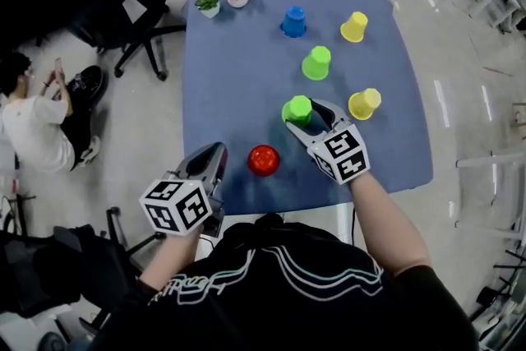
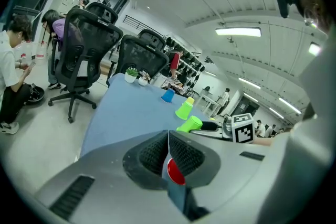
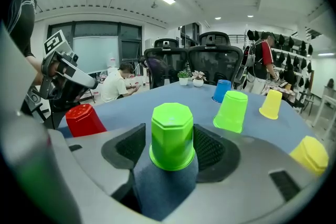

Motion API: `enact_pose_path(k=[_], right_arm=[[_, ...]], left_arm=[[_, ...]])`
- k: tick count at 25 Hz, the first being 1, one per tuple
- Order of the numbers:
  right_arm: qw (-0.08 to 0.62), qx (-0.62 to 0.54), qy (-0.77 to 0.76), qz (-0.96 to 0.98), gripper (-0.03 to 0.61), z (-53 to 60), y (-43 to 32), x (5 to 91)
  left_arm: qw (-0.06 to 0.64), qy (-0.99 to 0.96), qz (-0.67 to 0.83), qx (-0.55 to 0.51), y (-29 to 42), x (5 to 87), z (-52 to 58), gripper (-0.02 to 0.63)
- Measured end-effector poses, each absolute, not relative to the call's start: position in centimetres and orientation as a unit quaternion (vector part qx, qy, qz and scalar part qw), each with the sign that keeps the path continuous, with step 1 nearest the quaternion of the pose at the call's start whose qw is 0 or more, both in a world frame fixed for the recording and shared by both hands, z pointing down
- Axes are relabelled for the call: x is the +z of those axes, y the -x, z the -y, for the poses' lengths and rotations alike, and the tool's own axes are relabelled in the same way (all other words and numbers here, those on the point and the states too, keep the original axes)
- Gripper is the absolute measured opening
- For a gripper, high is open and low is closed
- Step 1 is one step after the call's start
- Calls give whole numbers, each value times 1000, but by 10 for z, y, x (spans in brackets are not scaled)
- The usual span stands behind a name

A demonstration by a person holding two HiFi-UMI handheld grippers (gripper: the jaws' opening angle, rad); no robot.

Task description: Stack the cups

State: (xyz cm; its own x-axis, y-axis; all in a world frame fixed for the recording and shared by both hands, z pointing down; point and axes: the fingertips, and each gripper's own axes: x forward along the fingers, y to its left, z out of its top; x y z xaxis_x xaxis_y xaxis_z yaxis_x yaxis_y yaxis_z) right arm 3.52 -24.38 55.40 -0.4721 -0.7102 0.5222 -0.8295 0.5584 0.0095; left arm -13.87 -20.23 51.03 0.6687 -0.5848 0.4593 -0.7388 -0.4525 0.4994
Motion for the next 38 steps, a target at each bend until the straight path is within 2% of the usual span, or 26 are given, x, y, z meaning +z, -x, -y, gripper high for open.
enact_pose_path(k=[5,38], right_arm=[[248,113,-455,848,262,247,-35,556],[230,128,-513,817,258,164,-18,521]], left_arm=[[346,-846,389,116,136,513,200,29],[342,-869,330,140,158,492,147,28]])
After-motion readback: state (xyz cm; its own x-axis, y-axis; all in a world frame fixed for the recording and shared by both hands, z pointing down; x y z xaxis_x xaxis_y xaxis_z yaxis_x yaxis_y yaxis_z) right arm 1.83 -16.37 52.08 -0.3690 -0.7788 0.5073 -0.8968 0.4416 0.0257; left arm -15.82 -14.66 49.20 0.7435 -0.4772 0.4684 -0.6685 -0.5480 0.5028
